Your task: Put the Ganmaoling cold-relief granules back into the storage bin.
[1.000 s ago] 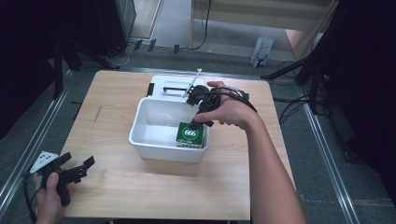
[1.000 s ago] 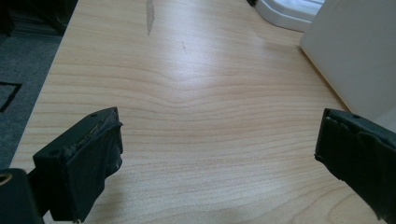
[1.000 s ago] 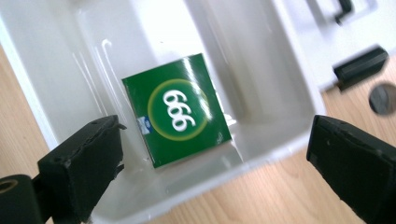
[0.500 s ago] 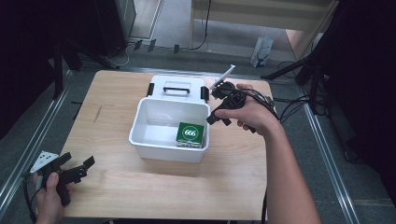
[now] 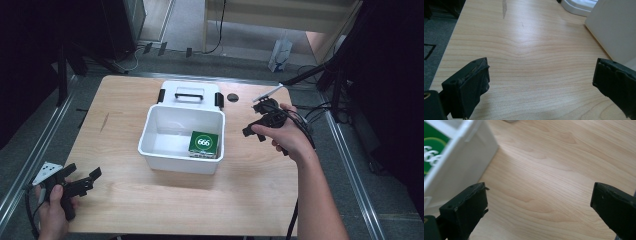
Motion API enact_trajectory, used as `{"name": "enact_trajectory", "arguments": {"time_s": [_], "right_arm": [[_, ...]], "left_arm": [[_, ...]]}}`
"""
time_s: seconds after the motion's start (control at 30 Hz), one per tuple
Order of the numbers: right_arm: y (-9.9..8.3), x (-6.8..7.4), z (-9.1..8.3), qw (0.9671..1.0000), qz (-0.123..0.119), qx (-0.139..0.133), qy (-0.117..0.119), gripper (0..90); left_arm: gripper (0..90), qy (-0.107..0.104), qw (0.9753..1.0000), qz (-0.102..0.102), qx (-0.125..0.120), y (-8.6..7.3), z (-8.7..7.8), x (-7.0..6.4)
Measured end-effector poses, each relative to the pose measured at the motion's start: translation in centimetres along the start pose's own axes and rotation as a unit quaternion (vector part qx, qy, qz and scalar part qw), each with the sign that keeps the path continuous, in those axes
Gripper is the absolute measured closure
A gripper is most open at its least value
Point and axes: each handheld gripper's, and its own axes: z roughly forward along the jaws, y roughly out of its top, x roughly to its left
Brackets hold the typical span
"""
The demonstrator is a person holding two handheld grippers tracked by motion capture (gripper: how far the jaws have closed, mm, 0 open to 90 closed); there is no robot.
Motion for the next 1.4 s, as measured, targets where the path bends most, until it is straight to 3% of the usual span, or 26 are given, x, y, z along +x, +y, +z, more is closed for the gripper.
{"name": "enact_trajectory", "arguments": {"time_s": [0.23,0.33,0.53,0.8,0.93,1.1,1.23,1.4], "right_arm": [[-2.8,-2.0,1.4,0.9989,0.041,-0.021,-0.009,0.0],[-4.3,-2.8,2.1,0.9974,0.057,-0.035,-0.026,0.0],[-7.3,-4.0,3.0,0.9938,0.083,-0.07,-0.025,0.0],[-11.1,-4.7,3.8,0.9886,0.096,-0.113,-0.028,0.0],[-13.5,-4.7,4.5,0.9836,0.102,-0.146,-0.031,0.0],[-16.8,-5.2,5.3,0.9727,0.128,-0.189,-0.041,0.0],[-19.0,-5.4,5.7,0.9659,0.141,-0.212,-0.045,0.0],[-21.4,-5.4,5.9,0.9602,0.142,-0.236,-0.048,0.0]], "left_arm": [[1.3,0.0,1.0,0.0,0.0,0.0,0.0,0.0],[1.3,0.0,1.0,-0.002,-0.001,0.0,0.0,0.0],[1.3,0.001,1.0,-0.003,-0.001,0.0,0.0,0.0],[1.3,0.001,1.0,-0.003,-0.001,0.0,0.0,0.0],[1.3,0.0,1.0,-0.004,-0.001,0.0,0.0,0.0],[1.3,0.0,1.0,-0.005,-0.001,0.0,0.0,0.0],[1.3,0.001,1.0,-0.005,-0.001,0.0,0.0,0.0],[1.3,0.002,1.0,-0.005,-0.001,0.0,0.0,0.0]]}}
